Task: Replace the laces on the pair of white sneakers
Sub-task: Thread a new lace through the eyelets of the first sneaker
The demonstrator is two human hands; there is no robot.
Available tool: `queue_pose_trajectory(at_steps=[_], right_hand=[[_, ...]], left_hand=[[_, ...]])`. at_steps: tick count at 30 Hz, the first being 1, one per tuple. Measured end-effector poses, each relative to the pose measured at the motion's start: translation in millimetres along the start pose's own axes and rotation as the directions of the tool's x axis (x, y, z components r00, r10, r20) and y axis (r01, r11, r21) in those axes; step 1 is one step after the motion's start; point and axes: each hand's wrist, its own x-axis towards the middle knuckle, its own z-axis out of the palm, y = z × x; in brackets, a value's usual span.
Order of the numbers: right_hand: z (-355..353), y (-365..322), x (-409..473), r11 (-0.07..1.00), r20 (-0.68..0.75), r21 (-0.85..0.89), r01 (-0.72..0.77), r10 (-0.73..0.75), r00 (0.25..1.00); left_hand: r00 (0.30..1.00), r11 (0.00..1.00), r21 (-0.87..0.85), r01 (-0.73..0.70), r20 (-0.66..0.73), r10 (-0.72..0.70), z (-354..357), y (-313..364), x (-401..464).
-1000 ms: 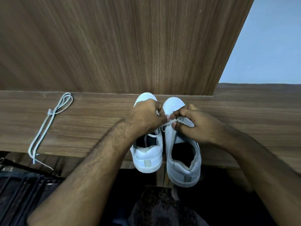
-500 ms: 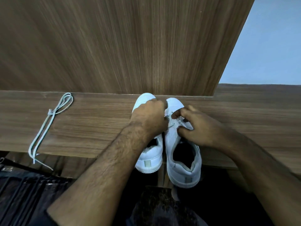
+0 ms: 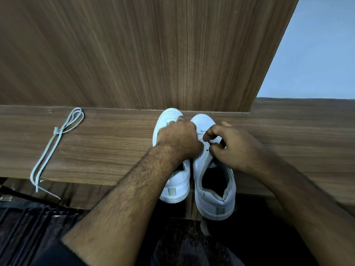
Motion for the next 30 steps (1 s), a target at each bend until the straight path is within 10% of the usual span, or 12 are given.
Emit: queue_pose_trajectory(at_steps=[5, 9, 16, 21, 25, 30], right_hand=[[0.2, -3.0, -0.4, 0.998, -0.020, -0.036, 0.059, -0.060, 0.998], [-0.2, -7.7, -1.3, 0.976, -0.113, 0.219, 0.020, 0.005, 0.994], [-10.9, -19.2, -2.5, 0.408, -0.018, 0.912, -0.051, 0.164, 0.986], [-17.4, -34.9, -13.4, 0.156, 0.075, 0.985, -0.073, -0.003, 0.997], [-17.1, -32.6, -7.6, 0.246, -0.048, 0.969, 0.034, 0.050, 0.998], [-32.8, -15.3, -2.8, -0.050, -0.105, 0.991, 0.123, 0.271, 0.957]], left_hand=[[0.999, 0.960, -0.280, 0.031, -0.034, -0.042, -9.5, -1.1, 0.3], [0.988, 0.499, -0.856, 0.138, 0.151, -0.015, -19.7, -3.8, -1.3], [0.969, 0.150, -0.989, 0.007, 0.044, 0.241, -28.2, 5.2, -10.0], [0.965, 0.387, -0.893, -0.230, -0.160, 0.206, -27.8, 12.3, -8.2], [0.961, 0.488, -0.830, -0.271, -0.263, 0.088, -26.3, 8.4, -5.6], [0.948, -0.282, -0.946, -0.157, -0.064, -0.312, -46.4, 0.1, -5.6]])
